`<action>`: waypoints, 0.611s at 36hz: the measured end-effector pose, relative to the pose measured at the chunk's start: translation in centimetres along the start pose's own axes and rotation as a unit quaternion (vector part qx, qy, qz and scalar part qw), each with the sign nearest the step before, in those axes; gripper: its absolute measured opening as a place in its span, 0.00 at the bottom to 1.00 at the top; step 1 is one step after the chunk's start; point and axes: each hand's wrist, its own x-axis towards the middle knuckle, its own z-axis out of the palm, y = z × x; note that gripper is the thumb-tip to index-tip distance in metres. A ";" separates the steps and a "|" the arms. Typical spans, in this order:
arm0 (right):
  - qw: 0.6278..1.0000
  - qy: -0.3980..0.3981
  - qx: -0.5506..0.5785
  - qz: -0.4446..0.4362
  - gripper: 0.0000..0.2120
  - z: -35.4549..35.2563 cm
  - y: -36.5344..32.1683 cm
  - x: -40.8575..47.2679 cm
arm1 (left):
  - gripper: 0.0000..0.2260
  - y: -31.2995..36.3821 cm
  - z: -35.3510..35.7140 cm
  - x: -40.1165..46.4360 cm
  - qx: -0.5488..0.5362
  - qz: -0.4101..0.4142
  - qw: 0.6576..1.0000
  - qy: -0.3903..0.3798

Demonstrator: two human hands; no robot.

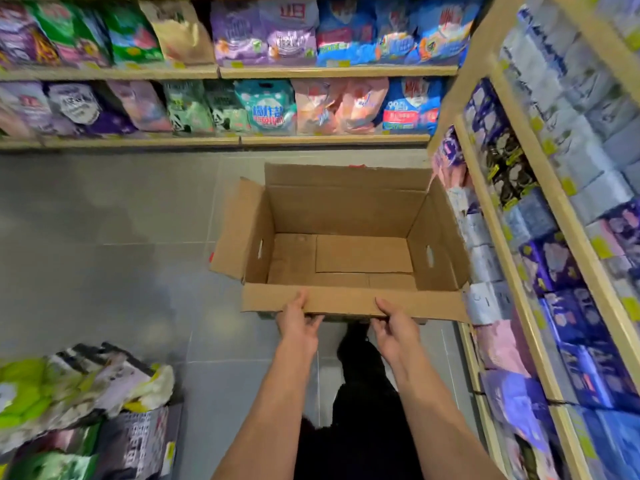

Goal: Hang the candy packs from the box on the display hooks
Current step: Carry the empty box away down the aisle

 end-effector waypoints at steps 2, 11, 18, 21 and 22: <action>1.000 0.000 -0.007 0.011 0.26 3.3 -2.2 2.7 | 0.18 1.6 3.6 1.9 0.004 -0.005 1.000 0.003; 0.994 -0.008 -0.088 0.062 0.10 17.3 -12.7 10.9 | 0.18 8.3 18.8 8.2 -0.021 -0.012 0.999 0.036; 0.994 -0.014 -0.080 0.070 0.13 25.4 -17.3 18.0 | 0.16 12.7 28.0 13.6 -0.048 0.002 0.998 0.037; 0.995 0.010 -0.067 0.077 0.11 29.0 -19.1 21.5 | 0.19 14.8 32.1 16.7 -0.037 0.007 0.999 0.035; 0.995 0.012 -0.061 0.076 0.09 30.2 -19.8 22.7 | 0.19 15.5 33.4 17.9 -0.031 0.008 0.999 0.034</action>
